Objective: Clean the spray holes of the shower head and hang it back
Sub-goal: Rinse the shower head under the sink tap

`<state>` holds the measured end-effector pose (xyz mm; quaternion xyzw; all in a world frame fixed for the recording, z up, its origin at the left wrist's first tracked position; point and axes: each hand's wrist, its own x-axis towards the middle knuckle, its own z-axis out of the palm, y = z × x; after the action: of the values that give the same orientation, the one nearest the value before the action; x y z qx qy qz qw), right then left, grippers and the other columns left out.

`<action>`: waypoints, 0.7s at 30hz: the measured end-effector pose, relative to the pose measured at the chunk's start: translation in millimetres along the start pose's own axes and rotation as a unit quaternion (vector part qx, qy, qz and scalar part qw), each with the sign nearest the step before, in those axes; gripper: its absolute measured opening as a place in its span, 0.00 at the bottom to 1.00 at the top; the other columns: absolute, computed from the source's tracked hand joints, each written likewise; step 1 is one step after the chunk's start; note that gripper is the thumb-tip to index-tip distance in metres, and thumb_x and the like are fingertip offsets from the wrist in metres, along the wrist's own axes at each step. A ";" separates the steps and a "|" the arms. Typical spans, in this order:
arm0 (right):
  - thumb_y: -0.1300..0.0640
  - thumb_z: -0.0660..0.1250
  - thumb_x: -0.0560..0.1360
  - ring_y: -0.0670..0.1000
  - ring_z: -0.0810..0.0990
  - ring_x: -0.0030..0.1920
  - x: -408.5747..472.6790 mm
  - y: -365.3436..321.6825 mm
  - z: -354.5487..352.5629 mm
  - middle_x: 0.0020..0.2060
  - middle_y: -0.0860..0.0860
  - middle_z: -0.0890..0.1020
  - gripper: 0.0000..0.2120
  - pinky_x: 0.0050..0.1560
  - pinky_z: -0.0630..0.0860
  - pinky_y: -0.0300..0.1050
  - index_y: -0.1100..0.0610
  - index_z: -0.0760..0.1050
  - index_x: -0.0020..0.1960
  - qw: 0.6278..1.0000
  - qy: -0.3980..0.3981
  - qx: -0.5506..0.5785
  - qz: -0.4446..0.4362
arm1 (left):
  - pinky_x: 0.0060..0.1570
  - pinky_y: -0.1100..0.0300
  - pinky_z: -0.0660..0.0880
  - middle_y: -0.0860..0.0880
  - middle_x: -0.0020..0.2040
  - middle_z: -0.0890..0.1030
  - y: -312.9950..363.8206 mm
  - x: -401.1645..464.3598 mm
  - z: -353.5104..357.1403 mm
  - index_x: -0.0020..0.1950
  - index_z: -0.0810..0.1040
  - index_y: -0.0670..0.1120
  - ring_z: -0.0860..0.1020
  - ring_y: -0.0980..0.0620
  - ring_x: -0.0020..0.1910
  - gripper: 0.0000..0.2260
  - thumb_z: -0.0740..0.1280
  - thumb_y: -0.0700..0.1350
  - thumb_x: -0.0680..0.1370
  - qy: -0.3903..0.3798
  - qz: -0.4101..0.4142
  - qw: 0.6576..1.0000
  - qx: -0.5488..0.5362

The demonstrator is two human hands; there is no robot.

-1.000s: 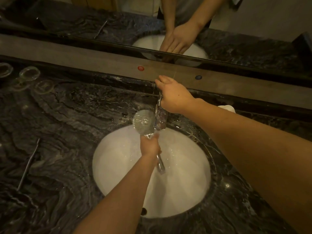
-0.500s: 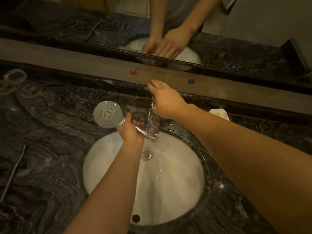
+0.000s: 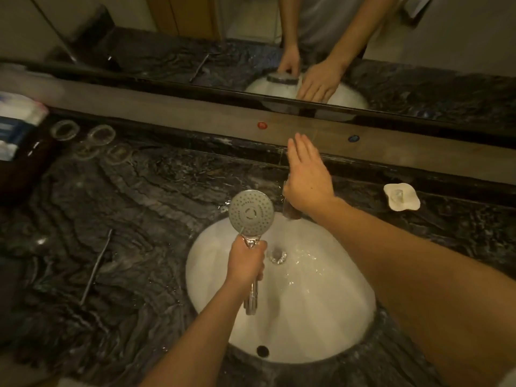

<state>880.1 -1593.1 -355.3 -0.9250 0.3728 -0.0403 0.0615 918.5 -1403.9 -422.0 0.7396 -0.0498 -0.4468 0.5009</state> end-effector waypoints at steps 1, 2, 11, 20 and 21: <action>0.56 0.63 0.76 0.55 0.43 0.80 1.1 -2.0 0.2 0.80 0.56 0.47 0.40 0.79 0.44 0.52 0.59 0.46 0.80 1.000 -0.001 -0.010 0.008 | 0.24 0.60 0.67 0.46 0.31 0.70 -0.8 -4.2 -3.2 0.45 0.70 0.47 0.67 0.51 0.25 0.06 0.66 0.38 0.75 -0.006 0.001 1.000 0.005; 0.55 0.63 0.75 0.55 0.43 0.80 1.3 -3.1 0.2 0.80 0.56 0.47 0.40 0.79 0.43 0.53 0.59 0.46 0.80 1.000 -0.005 -0.019 0.015 | 0.24 0.60 0.66 0.46 0.31 0.70 -1.2 -7.7 -6.7 0.44 0.70 0.47 0.67 0.51 0.24 0.06 0.65 0.38 0.75 -0.009 0.001 1.000 0.008; 0.51 0.67 0.73 0.59 0.52 0.79 -86.1 -40.4 4.6 0.78 0.58 0.58 0.35 0.78 0.43 0.58 0.54 0.61 0.77 0.995 -0.019 -0.082 -0.053 | 0.24 0.59 0.66 0.46 0.31 0.70 0.2 -37.4 -53.6 0.49 0.72 0.46 0.67 0.51 0.25 0.05 0.65 0.36 0.77 0.018 0.014 1.000 -0.022; 0.52 0.67 0.76 0.57 0.57 0.76 -165.9 -88.8 23.6 0.77 0.53 0.58 0.30 0.71 0.66 0.54 0.48 0.60 0.75 0.989 -0.122 0.049 -0.062 | 0.23 0.60 0.66 0.45 0.32 0.71 -32.7 -89.4 -89.5 0.54 0.73 0.45 0.68 0.51 0.25 0.07 0.65 0.37 0.78 0.076 0.012 0.996 -0.047; 0.51 0.67 0.76 0.57 0.58 0.75 -173.5 -93.9 25.8 0.77 0.52 0.59 0.30 0.70 0.68 0.54 0.47 0.60 0.75 0.988 -0.129 0.049 -0.074 | 0.23 0.60 0.67 0.45 0.32 0.71 -37.6 -98.1 -91.2 0.56 0.73 0.45 0.68 0.50 0.25 0.08 0.65 0.37 0.78 0.089 0.014 0.995 -0.051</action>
<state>822.7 -1403.3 -372.3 -0.9432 0.2903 0.0565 0.1514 910.9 -1270.7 -382.6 0.7491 0.0076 -0.3741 0.5467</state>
